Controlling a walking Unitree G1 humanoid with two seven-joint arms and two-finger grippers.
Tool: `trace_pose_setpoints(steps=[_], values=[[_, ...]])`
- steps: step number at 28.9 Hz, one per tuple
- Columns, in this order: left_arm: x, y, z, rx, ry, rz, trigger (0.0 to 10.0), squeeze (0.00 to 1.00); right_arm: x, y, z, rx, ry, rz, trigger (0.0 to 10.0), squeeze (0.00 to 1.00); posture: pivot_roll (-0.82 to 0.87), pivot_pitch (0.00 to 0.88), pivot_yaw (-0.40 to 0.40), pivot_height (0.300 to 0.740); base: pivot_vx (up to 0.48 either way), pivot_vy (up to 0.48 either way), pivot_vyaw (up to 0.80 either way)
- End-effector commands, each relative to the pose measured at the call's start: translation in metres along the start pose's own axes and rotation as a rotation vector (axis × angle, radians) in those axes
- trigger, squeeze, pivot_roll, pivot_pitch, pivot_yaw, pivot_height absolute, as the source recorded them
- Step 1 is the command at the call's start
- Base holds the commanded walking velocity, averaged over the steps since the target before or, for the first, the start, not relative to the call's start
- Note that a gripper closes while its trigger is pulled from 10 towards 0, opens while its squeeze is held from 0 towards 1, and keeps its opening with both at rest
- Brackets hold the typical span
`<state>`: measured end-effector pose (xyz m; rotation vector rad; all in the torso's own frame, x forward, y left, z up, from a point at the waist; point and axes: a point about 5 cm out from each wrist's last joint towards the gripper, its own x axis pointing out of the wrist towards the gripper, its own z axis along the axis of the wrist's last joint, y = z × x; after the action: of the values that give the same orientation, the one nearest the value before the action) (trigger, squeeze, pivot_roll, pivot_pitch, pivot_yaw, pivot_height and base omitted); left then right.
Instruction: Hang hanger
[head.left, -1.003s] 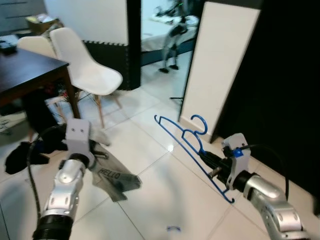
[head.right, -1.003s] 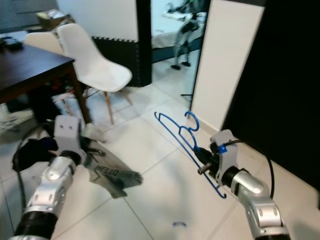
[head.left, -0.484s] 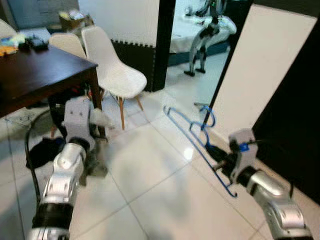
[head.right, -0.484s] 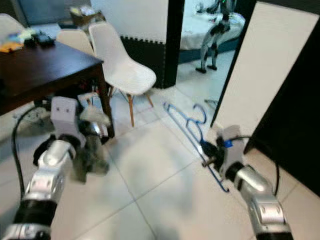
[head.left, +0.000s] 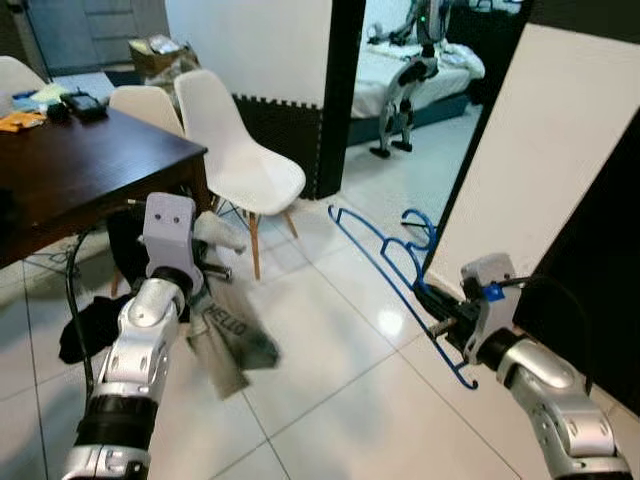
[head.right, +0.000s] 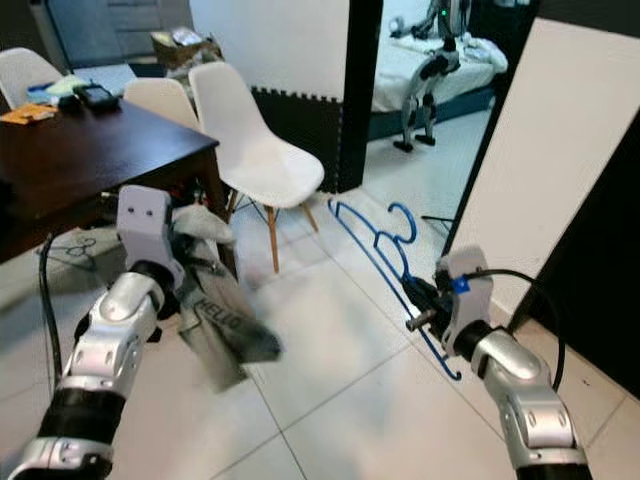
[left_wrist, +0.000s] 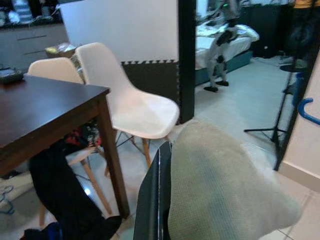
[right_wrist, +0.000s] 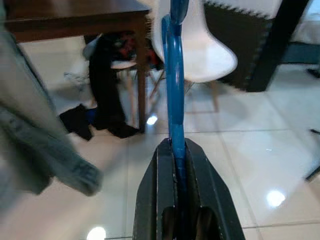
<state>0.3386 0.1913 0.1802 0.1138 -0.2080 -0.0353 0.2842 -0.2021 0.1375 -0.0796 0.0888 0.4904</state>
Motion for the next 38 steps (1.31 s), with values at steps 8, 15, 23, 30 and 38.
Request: trace_pose_setpoints(steps=[8,15,23,30,38], values=[[0.002,0.0,0.003,0.003,0.003,-0.006,10.0,0.0,-0.002,-0.001,0.002,-0.003,0.0,-0.001,10.0,0.0,-0.02,0.0,-0.033,0.74,0.436,0.0,0.0],[0.002,-0.002,0.003,0.001,0.006,-0.008,10.0,0.0,-0.003,0.002,0.003,-0.001,-0.003,0.014,10.0,0.0,-0.02,0.0,-0.032,0.74,0.48,0.0,0.34],[0.003,-0.003,0.007,-0.001,-0.002,-0.009,10.0,0.0,-0.001,0.003,0.003,-0.005,-0.004,0.009,10.0,0.0,-0.02,0.0,-0.029,0.74,0.48,0.0,0.33],[0.006,0.005,0.014,0.014,-0.022,0.028,10.0,0.0,-0.001,0.006,0.004,0.005,-0.014,0.022,10.0,0.0,-0.02,0.0,-0.03,0.74,0.48,0.0,0.0],[0.011,0.021,0.025,0.041,-0.044,0.082,10.0,0.0,0.001,0.011,0.007,0.002,-0.02,0.051,10.0,0.0,-0.02,0.0,-0.032,0.74,0.48,0.0,0.0]])
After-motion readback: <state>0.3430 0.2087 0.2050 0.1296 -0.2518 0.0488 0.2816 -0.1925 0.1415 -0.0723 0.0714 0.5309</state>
